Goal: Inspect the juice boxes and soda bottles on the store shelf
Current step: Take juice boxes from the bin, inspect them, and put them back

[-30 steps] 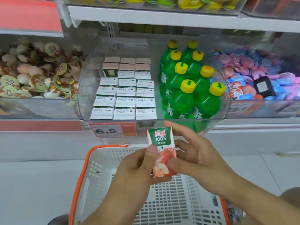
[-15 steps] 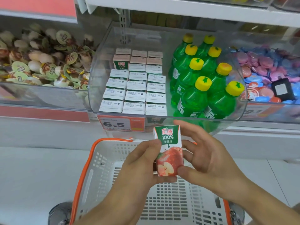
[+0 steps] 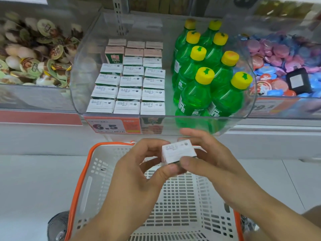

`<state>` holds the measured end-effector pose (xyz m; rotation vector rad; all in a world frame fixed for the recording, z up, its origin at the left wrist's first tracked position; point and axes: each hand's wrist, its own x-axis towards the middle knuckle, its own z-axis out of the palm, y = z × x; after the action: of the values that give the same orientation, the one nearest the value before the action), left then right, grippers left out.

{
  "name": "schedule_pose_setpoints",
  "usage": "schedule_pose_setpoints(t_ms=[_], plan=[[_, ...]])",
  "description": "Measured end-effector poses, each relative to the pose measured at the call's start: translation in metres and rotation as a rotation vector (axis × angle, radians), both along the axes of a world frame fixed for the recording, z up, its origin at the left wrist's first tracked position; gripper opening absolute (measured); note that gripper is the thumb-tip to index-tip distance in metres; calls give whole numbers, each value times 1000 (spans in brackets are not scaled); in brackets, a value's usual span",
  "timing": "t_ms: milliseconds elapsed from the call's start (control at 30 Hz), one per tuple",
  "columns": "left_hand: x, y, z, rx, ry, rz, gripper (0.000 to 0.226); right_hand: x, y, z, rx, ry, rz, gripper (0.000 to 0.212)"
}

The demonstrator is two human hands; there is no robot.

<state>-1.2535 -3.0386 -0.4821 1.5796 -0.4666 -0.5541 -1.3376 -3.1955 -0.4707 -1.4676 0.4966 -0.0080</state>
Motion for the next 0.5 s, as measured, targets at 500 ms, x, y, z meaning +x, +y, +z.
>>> schedule_pose_setpoints(t_ms=[500], plan=[[-2, -6, -5, -106, -62, -37, 40, 0, -6, 3, -106, -43, -46, 34]])
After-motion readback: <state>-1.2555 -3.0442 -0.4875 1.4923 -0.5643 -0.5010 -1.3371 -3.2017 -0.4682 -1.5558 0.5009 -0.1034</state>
